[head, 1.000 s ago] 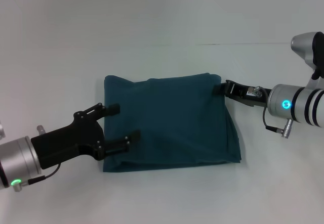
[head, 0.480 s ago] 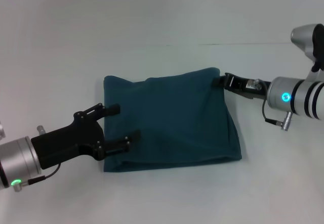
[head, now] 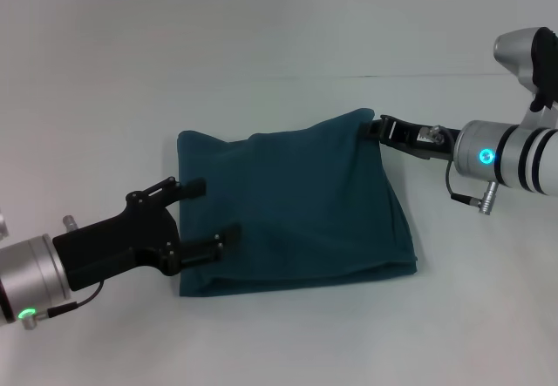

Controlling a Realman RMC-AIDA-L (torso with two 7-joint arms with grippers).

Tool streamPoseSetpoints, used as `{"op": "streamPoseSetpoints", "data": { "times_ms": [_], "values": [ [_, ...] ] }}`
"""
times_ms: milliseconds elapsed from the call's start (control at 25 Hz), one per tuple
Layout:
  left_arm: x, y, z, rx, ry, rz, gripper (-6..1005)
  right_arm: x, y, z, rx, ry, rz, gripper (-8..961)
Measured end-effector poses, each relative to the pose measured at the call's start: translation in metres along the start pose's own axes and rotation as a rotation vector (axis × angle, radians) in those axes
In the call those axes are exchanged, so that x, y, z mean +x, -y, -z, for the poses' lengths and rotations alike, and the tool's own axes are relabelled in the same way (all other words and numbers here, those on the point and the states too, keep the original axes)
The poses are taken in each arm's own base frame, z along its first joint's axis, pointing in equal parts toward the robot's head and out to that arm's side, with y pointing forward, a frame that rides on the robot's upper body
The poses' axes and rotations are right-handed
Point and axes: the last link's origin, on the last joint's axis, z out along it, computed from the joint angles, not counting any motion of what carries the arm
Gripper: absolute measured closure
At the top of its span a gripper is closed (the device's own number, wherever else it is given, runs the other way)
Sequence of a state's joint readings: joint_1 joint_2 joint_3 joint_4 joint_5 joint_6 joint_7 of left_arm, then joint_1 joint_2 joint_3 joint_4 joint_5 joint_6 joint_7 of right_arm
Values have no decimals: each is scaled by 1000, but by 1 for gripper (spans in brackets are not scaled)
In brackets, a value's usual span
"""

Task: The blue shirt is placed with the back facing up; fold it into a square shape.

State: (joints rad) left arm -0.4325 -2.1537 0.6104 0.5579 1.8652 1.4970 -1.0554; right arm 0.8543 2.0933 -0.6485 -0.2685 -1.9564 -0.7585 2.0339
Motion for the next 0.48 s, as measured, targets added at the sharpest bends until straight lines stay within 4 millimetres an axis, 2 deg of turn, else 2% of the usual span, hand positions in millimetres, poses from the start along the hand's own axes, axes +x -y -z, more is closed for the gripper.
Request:
{"op": "streamPoseSetpoints", "data": {
  "times_ms": [320,480],
  "values": [
    [0,0,0,1,0,4,108,4,3,1,8,-17,14,828],
    [1,1,0,1,1,10,108,6,4,2,11,-25,21,723]
  ]
}}
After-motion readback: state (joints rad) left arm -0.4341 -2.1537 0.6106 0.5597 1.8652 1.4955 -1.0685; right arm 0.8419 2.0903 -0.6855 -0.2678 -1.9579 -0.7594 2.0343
